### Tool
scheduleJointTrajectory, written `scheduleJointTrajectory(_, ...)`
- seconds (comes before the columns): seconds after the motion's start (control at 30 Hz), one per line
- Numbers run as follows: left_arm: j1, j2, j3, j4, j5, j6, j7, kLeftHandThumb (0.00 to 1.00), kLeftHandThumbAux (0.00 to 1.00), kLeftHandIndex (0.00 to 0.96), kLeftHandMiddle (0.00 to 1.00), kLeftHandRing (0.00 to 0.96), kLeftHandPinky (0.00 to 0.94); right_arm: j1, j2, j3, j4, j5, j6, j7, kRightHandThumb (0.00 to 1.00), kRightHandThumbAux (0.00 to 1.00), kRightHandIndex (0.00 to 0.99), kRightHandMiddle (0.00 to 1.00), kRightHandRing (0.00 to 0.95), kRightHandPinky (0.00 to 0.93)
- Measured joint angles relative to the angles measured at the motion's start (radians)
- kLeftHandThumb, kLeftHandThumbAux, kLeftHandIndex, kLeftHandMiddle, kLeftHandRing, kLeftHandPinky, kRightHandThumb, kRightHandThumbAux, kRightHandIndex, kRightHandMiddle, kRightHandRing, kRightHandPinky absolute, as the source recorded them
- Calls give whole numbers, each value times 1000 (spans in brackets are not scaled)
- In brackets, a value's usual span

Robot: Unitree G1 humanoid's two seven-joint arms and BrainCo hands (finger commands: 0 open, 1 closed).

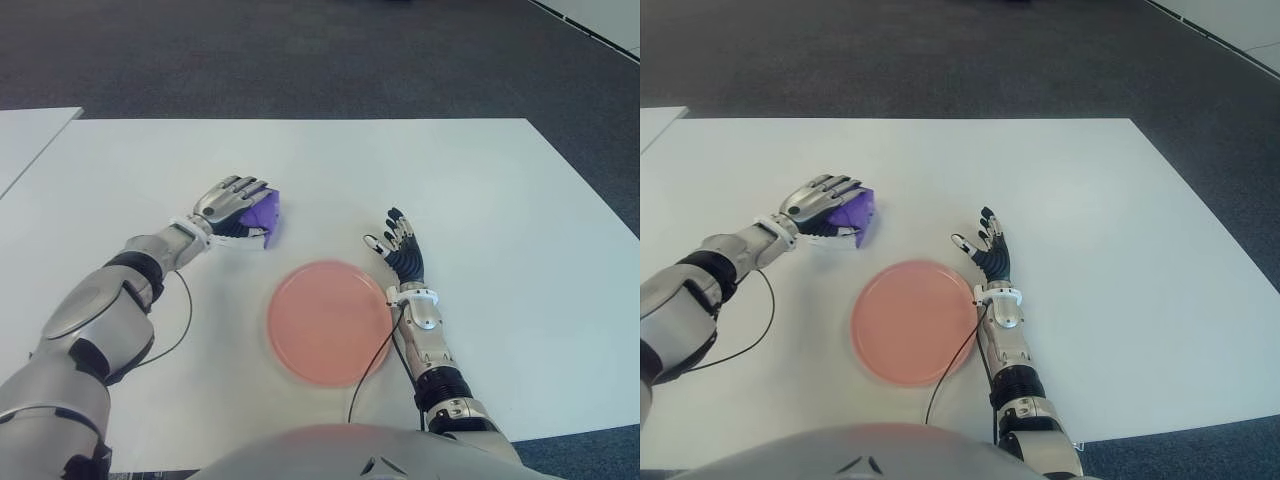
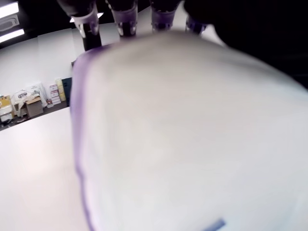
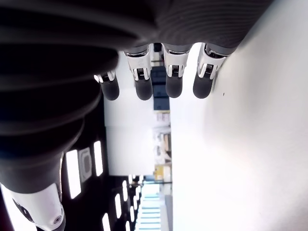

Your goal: Put the tissue paper into the plate.

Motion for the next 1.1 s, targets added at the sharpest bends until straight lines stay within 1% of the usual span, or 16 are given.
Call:
scheduleJointTrajectory(0.17,19,26,-11,6,16,38,0,0,419,0,0,0,0,-4,-10,-2,25,12,-45,33,0,729,0,0,0,0)
scheduleJointTrajectory(0.4,31,56,-10,2,16,48,1,0,398,0,0,0,0,-10,-21,-1,56,19,-105,73,0,734,0,0,0,0)
scheduleJointTrajectory(0.53,42,70,-9,-9,16,47,19,0,397,0,0,0,0,-14,-23,-1,68,19,-127,82,0,730,0,0,0,0)
scheduleJointTrajectory(0.83,100,143,0,-110,15,17,50,0,385,0,0,0,0,-24,-32,-3,87,20,-152,89,0,715,0,0,0,0)
scheduleJointTrajectory(1.1,194,230,45,-250,0,-48,44,0,384,0,0,0,0,-44,-43,-8,120,25,-167,101,0,709,0,0,0,0)
